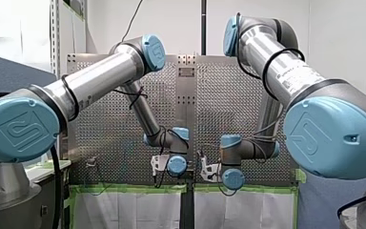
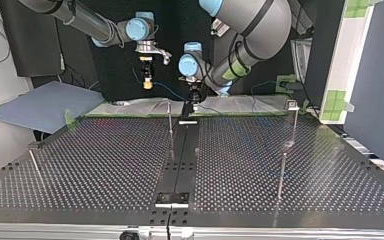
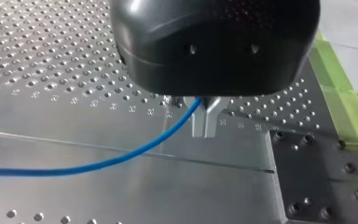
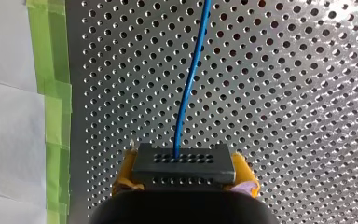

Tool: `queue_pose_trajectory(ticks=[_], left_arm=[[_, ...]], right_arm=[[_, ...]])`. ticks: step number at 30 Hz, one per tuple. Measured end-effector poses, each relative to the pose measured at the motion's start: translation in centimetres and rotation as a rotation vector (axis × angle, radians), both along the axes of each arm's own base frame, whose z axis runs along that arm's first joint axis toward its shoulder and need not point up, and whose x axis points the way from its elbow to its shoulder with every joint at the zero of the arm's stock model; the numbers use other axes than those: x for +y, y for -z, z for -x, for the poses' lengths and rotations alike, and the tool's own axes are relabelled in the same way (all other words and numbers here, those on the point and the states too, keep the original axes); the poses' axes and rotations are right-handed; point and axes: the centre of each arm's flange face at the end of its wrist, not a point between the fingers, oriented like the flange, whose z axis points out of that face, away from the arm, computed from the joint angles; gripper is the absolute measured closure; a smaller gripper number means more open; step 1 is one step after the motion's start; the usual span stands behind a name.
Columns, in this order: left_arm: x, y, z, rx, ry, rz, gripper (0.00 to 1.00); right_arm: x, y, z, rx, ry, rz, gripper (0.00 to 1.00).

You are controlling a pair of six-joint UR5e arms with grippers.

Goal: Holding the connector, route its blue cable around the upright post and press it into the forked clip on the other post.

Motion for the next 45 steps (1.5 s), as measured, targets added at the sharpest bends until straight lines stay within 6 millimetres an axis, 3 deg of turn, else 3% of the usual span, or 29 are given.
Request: queue_pose_trajectory(ticks=[9,36,45], left_arm=[[0.0,-0.1,-0.1,-0.013,-0.009,0.008,1.00],[-2.6,-0.3,1.9,-0.026,0.048,0.019,1.00],[-2.7,-0.3,2.0,-0.026,0.044,0.031,1.00]], right_arm=[[-0.3,0.0,0.3,-0.004,0.010,0.003,1.00],[-2.0,-0.3,1.0,-0.001,0.035,0.016,1.00],[-3.8,-0.7,1.9,-0.001,0.049,0.030,1.00]])
